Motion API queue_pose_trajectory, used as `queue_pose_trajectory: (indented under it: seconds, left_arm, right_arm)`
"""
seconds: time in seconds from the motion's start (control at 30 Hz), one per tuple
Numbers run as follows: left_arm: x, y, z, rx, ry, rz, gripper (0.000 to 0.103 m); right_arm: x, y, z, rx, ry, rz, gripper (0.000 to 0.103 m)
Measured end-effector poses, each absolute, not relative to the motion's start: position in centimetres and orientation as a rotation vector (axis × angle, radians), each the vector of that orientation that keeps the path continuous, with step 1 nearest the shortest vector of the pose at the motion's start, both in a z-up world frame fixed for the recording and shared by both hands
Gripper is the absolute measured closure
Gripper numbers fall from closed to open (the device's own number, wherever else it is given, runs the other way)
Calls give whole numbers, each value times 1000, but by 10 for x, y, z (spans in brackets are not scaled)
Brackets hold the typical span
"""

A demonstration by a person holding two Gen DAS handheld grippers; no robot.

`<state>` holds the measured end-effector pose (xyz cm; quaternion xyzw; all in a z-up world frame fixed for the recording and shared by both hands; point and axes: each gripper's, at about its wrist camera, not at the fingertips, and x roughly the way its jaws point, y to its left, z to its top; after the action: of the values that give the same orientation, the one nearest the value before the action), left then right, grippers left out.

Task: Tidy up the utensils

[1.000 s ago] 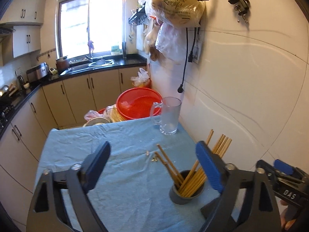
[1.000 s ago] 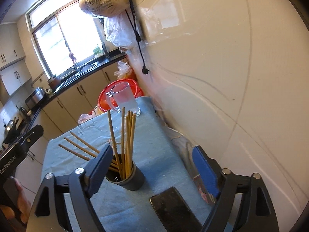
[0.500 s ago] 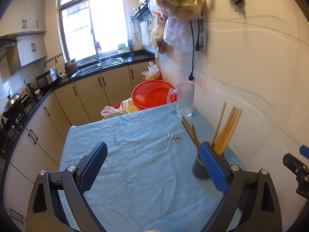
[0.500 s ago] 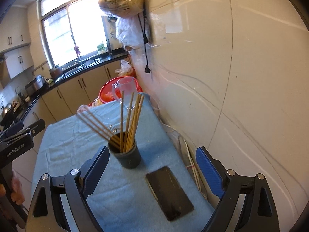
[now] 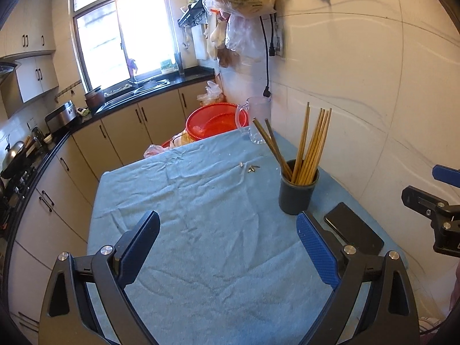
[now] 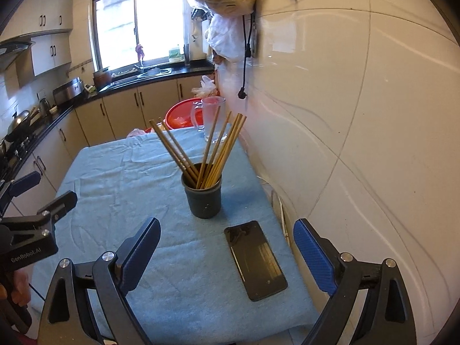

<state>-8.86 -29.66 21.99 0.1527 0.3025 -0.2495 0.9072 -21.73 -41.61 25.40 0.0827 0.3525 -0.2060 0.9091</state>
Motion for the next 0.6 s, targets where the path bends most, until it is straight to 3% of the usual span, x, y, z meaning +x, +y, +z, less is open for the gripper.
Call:
queue_pose_trajectory:
  seconds: [0.6]
  left_arm:
    - [-81, -287, 216, 227, 670, -393, 8]
  right_arm:
    - [-209, -420, 237, 128, 781, -390, 7]
